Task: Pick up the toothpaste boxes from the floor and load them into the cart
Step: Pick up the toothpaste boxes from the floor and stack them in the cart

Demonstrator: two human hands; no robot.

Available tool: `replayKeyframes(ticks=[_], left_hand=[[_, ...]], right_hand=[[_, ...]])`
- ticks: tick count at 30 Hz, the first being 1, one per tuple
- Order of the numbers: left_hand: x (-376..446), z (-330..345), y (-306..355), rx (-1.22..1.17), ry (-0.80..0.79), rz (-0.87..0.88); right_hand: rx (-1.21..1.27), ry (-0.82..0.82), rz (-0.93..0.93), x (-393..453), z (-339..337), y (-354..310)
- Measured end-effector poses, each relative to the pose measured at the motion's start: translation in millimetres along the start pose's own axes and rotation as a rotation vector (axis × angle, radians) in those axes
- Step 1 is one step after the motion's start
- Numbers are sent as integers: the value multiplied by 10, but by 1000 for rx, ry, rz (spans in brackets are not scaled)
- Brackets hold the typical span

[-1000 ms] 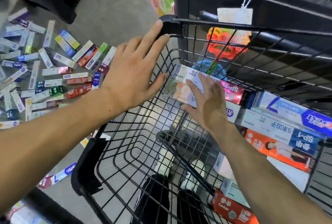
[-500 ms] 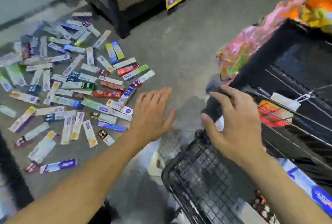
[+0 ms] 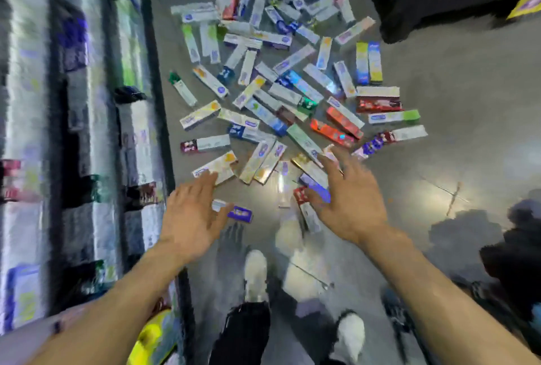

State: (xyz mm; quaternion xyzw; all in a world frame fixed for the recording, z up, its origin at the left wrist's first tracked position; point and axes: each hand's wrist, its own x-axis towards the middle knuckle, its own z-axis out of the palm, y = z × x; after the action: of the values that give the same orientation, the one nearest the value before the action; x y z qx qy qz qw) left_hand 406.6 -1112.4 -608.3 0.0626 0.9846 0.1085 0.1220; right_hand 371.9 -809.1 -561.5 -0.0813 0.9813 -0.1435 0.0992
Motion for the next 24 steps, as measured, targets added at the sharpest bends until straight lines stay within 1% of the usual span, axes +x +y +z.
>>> replayKeyframes(ticks=[2,4,9,11,13,15,18,21,24], left_hand=[[-77,142,-401,-7,-27,-67],[-150,315,-653,-3,-51,-99],[-158,820,-919,-128,-46,-122],[-117,1089,-1011,-143,-38,-144],[-50,1382,-1099,-143,-35,-167],[110,1718,-1217,-129,-47,-167],[388,2355,-1422,-115,-172,-158],[676,3028,-1555,-81,-240,-107],[948,3640,-1601,-33,-263,-11]], right_hand=[[-31,-106,-10,218,304,-174],[-67,-183,-19,409,589,-288],[-70,-223,-55,795,1394,-481],[-54,-244,-53,924,1730,-501],[-59,-302,-25,1033,2067,-492],[-76,-351,0,1120,2428,-413],[-38,-374,30,1253,2979,-190],[9,-429,133,1431,3518,78],[73,-435,216,1617,4037,346]])
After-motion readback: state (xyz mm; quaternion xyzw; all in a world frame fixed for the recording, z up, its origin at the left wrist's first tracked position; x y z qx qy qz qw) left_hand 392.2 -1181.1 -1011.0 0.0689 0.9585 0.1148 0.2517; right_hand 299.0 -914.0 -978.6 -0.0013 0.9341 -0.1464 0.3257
